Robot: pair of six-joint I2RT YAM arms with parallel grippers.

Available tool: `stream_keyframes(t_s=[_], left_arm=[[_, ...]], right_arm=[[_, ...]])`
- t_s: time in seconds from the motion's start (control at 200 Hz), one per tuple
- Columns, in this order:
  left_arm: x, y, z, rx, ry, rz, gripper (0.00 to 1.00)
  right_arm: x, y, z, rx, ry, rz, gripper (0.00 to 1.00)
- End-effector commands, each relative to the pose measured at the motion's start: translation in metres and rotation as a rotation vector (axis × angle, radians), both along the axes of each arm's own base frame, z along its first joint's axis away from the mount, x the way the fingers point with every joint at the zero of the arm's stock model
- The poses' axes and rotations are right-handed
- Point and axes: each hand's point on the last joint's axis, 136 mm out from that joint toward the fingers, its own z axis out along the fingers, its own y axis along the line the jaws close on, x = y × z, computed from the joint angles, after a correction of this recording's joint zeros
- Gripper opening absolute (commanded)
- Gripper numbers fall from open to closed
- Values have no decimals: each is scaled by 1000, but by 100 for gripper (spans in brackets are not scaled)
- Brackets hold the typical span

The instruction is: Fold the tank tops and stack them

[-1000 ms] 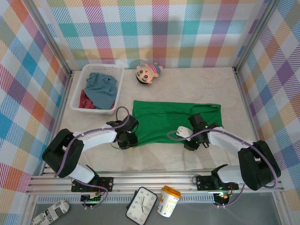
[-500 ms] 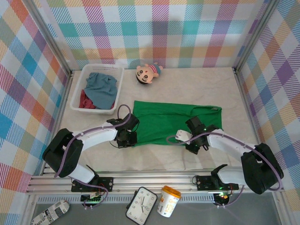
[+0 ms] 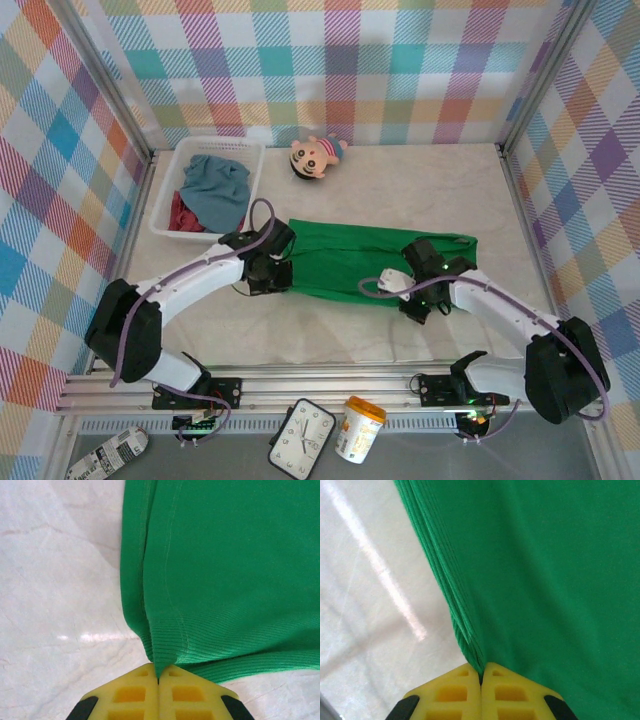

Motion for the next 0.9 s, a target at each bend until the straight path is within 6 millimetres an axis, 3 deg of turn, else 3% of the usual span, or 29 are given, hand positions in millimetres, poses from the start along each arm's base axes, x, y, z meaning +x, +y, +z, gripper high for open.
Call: stream_keyframes(t_s=[0.0, 0.155, 0.635, 0.895], left_arm=[[9, 0, -3, 11, 36, -20, 0], [27, -6, -6, -22, 56, -2, 0], [67, 2, -19, 42, 98, 18, 1], [84, 1, -30, 81, 90, 40, 12]], right_arm=[[11, 4, 6, 21, 18, 1, 6], [37, 6, 10, 45, 9, -31, 7], [71, 3, -5, 68, 40, -101, 8], [95, -1, -13, 40, 24, -164, 16]])
